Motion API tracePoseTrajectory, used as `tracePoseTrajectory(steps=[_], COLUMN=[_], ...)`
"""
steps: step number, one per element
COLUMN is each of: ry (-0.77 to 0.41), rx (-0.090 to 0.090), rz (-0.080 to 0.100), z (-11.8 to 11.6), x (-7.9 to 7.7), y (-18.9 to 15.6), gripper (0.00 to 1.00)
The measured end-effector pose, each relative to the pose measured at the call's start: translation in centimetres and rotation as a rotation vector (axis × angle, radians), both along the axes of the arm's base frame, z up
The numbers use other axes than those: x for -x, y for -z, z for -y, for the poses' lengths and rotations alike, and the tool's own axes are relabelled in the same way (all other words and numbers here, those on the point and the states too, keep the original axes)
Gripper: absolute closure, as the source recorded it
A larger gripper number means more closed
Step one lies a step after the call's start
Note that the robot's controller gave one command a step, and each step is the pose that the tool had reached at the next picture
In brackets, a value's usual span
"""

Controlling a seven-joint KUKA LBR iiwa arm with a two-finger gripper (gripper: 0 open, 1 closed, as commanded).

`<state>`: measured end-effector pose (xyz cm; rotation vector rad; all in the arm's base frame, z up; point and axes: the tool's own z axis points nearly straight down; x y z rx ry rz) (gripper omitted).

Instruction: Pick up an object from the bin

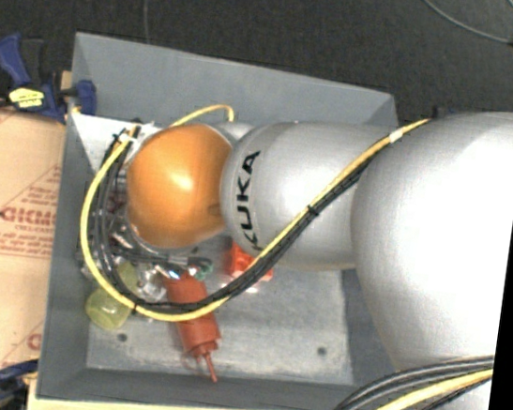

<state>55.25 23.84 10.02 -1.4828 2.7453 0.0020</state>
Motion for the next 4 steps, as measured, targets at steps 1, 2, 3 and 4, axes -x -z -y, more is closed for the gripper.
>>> tracePoseTrajectory(steps=[1, 2, 3, 4], ry=[-0.055, -0.589, -0.588, -0.584], rx=[0.005, 0.004, 0.004, 0.003], rz=[-0.009, 0.013, 0.012, 0.012], z=[4.2, 2.6, 2.6, 2.6], x=[-3.3, -2.9, -2.9, -2.9], y=[2.9, 3.0, 3.0, 2.8], gripper=[0.0, 1.0, 1.0, 1.0])
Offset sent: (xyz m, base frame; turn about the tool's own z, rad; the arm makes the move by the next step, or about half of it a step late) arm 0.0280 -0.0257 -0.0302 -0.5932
